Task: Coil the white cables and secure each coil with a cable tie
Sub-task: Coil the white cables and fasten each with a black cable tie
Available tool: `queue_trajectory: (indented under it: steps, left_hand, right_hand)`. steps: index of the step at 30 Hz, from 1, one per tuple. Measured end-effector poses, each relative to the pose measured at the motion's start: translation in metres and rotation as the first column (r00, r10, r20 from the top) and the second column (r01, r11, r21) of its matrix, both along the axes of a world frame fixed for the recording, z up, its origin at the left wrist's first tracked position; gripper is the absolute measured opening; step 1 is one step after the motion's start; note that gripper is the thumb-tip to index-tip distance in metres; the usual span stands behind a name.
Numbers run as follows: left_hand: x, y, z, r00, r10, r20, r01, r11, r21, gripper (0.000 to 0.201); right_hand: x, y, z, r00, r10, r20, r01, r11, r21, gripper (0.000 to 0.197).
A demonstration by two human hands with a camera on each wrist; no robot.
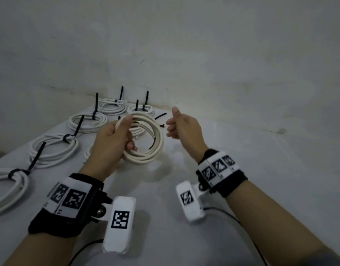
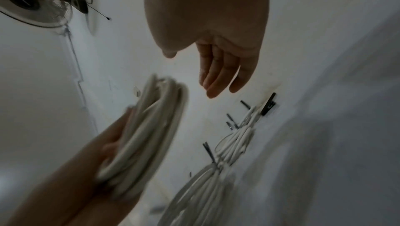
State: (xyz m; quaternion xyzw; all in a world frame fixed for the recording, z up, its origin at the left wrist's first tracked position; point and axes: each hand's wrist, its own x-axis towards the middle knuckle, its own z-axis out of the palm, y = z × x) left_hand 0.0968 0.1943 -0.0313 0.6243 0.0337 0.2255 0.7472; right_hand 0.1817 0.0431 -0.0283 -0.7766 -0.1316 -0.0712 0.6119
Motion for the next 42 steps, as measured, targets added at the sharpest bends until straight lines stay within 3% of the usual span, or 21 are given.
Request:
queue_trajectory:
  steps: [2,5,7,10,13,16,21,25,30,34,38,42]
  left_hand:
    - [0.001,0.01,-0.001,1.0,0.009,0.002,-0.009,0.999,-0.043,0.04]
    - [0.002,0.014,-0.001,1.0,-0.013,-0.008,0.012,0.996,-0.092,0.03]
    - [0.004,0.016,-0.002,0.999,-0.039,-0.015,0.037,0.991,-0.132,0.026]
    - [0.005,0.02,-0.004,0.998,-0.061,-0.034,0.055,0.985,-0.164,0.032]
    - [0.004,0.023,-0.003,0.997,-0.057,-0.051,0.048,0.985,-0.166,0.032]
    - [0.006,0.026,-0.004,0.996,-0.02,-0.091,0.006,0.99,-0.143,0.024]
    - [0.009,0.03,-0.006,0.994,-0.046,-0.102,0.026,0.982,-0.188,0.008]
    - [0.006,0.029,-0.005,0.99,-0.097,-0.106,0.073,0.974,-0.214,0.014]
    - [0.003,0.021,-0.005,0.98,-0.147,-0.136,0.115,0.969,-0.218,0.021]
    - [-0.003,0.006,-0.004,0.953,-0.258,-0.158,0.229,0.956,-0.183,0.016]
    - [-0.016,-0.027,-0.002,0.889,-0.422,-0.178,0.407,0.906,-0.115,0.012]
    - [-0.032,-0.069,0.004,0.809,-0.557,-0.188,0.563,0.826,-0.025,0.013]
  right_hand:
    - [0.036,0.005,-0.003,0.997,-0.052,0.064,0.062,0.984,-0.166,0.043]
    - [0.082,0.016,-0.01,0.995,-0.008,0.099,0.051,0.896,-0.441,0.026]
    - [0.104,0.026,-0.011,0.996,0.032,0.08,0.022,0.805,-0.592,0.018]
    - [0.124,0.04,-0.013,0.994,0.103,0.022,-0.047,0.622,-0.781,0.025]
    - [0.134,0.05,-0.013,0.987,0.156,-0.031,-0.1,0.459,-0.883,0.032]
    - [0.14,0.054,-0.011,0.98,0.199,-0.022,-0.103,0.408,-0.907,0.027]
    - [0.139,0.051,-0.013,0.979,0.201,-0.01,-0.1,0.442,-0.892,0.021]
    - [0.135,0.042,-0.014,0.995,0.1,-0.001,-0.072,0.707,-0.703,0.01]
    - [0.096,0.02,0.006,0.986,0.106,-0.132,-0.139,0.951,-0.278,0.023]
    - [0.039,-0.019,0.021,0.984,0.129,-0.12,-0.144,0.98,-0.135,0.015]
    - [-0.023,-0.072,0.023,0.997,0.073,-0.01,-0.073,0.953,-0.295,0.017]
    - [-0.076,-0.124,0.017,1.0,-0.016,-0.004,0.014,0.959,-0.283,0.015]
